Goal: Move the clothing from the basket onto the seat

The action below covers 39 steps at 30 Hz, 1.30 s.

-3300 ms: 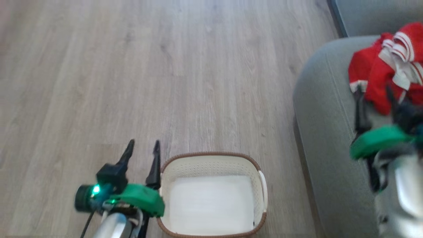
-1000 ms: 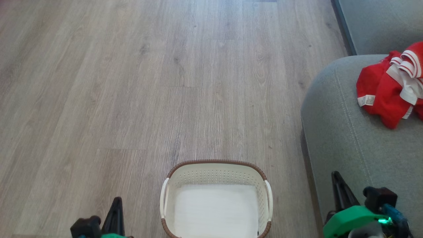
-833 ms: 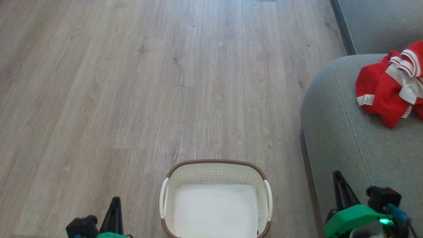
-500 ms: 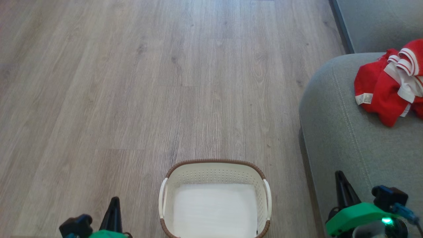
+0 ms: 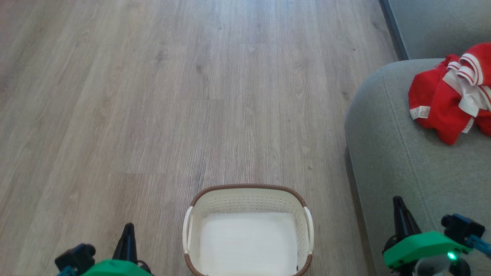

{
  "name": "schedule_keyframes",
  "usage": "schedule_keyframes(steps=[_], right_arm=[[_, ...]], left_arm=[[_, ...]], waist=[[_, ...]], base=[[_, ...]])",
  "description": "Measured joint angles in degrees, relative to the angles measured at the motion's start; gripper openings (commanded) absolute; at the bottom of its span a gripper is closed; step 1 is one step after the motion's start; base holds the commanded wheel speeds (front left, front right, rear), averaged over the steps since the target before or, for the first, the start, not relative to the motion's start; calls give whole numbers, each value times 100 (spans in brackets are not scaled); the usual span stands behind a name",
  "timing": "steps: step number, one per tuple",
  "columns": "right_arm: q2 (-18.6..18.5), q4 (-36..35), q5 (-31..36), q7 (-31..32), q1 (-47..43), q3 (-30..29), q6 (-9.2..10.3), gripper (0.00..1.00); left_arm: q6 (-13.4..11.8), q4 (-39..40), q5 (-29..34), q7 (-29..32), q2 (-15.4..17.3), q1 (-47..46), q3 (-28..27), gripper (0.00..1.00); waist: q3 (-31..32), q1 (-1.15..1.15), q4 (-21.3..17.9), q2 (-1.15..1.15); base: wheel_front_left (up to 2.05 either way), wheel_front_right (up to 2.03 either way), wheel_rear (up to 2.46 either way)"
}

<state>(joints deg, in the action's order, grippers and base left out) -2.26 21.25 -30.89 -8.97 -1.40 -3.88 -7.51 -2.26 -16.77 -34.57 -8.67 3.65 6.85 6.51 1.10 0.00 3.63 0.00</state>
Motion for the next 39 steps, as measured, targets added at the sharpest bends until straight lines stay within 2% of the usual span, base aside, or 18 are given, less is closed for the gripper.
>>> schedule_keyframes(steps=[39], right_arm=[[0, -204, -2484, 608, 214, -159, 1, 0]], left_arm=[[381, 27, -2339, 615, -35, -378, -441, 0]], waist=[[-53, 0, -150, 0]], base=[[0, 0, 0]])
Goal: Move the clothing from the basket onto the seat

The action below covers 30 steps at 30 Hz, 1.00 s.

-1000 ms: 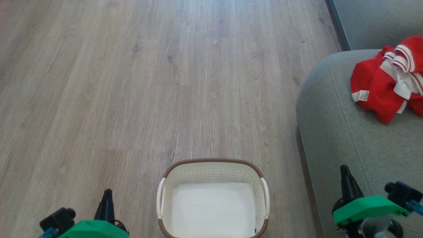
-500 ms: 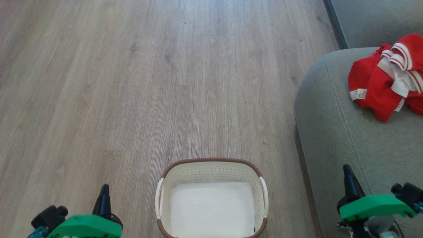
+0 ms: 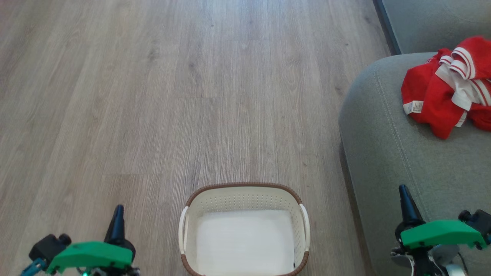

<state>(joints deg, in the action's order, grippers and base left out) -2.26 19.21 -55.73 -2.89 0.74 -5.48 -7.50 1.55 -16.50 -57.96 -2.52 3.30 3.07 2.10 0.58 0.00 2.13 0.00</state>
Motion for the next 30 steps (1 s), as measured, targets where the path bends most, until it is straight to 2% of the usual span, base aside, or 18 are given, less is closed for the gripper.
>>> schedule_keyframes(steps=[30], right_arm=[[0, -164, -2039, 516, 119, -133, 0, 0]], left_arm=[[303, 16, -1912, 498, -38, -370, -360, 0]], waist=[[-43, 0, -123, 0]], base=[[0, 0, 0]])
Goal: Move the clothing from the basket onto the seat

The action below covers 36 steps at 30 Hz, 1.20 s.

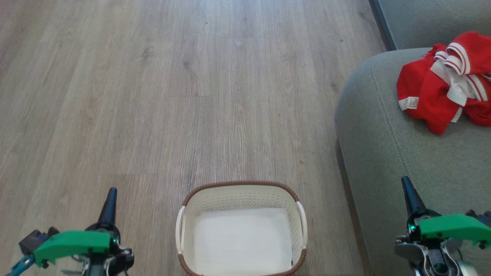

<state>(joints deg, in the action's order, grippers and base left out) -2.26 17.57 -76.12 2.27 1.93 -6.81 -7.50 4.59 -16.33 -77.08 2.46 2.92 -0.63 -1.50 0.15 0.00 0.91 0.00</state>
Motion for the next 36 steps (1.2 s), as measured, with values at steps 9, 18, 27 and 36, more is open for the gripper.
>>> schedule_keyframes(steps=[9, 18, 27, 36], right_arm=[[0, -45, -588, 160, 9, -22, 0, 0], [-1, -90, -1171, 286, 49, -51, 0, 0], [-1, -131, -1571, 390, 130, -66, 0, 0], [-1, -131, -1571, 390, 130, -67, 0, 0]], left_arm=[[100, 8, -550, 155, -12, -42, -116, 0], [197, 18, -1109, 287, -24, -190, -232, 0], [252, 18, -1494, 360, -40, -253, -294, 0], [252, 20, -1494, 360, -48, -279, -294, 0]], waist=[[-12, 0, -35, 0], [-25, 0, -71, 0], [-32, 0, -91, 0], [-32, 0, -91, 0]], base=[[0, 0, 0], [0, 0, 0], [0, 0, 0], [0, 0, 0]])
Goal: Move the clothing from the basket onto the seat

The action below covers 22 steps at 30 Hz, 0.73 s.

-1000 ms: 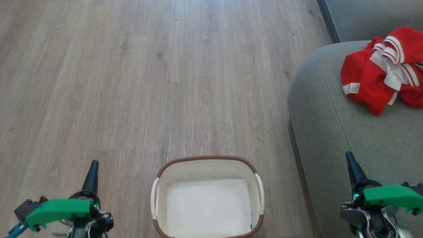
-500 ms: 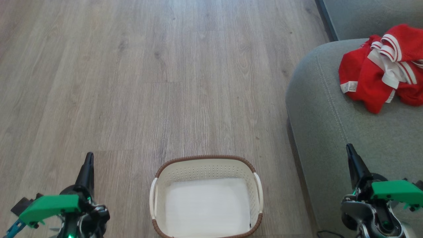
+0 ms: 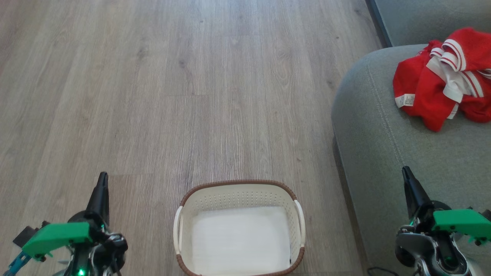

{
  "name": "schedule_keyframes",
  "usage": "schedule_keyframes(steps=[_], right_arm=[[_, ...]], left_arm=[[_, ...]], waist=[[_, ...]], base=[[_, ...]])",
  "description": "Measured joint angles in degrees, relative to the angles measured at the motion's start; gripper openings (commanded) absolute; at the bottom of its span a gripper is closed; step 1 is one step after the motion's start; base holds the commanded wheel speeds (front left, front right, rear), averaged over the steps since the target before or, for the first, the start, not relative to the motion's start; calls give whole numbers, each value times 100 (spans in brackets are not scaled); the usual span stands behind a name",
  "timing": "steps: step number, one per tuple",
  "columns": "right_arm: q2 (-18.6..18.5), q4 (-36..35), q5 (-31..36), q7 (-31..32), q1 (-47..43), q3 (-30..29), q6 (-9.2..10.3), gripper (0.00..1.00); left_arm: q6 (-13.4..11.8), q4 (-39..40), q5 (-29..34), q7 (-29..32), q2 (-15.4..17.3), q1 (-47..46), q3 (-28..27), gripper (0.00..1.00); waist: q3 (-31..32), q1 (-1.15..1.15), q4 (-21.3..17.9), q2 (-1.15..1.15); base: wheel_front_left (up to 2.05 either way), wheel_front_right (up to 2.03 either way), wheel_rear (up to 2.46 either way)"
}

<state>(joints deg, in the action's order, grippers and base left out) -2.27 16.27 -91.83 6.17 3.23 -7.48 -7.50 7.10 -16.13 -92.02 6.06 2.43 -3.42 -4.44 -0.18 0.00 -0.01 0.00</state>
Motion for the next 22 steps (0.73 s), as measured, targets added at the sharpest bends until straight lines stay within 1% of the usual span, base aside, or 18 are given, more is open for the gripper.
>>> schedule_keyframes(steps=[22], right_arm=[[0, 0, -1, 0, 0, -1, 0, 0]], left_arm=[[0, 0, 0, 0, 0, 0, -1, 0]], waist=[[0, 0, 0, 0]], base=[[0, 0, 0]])
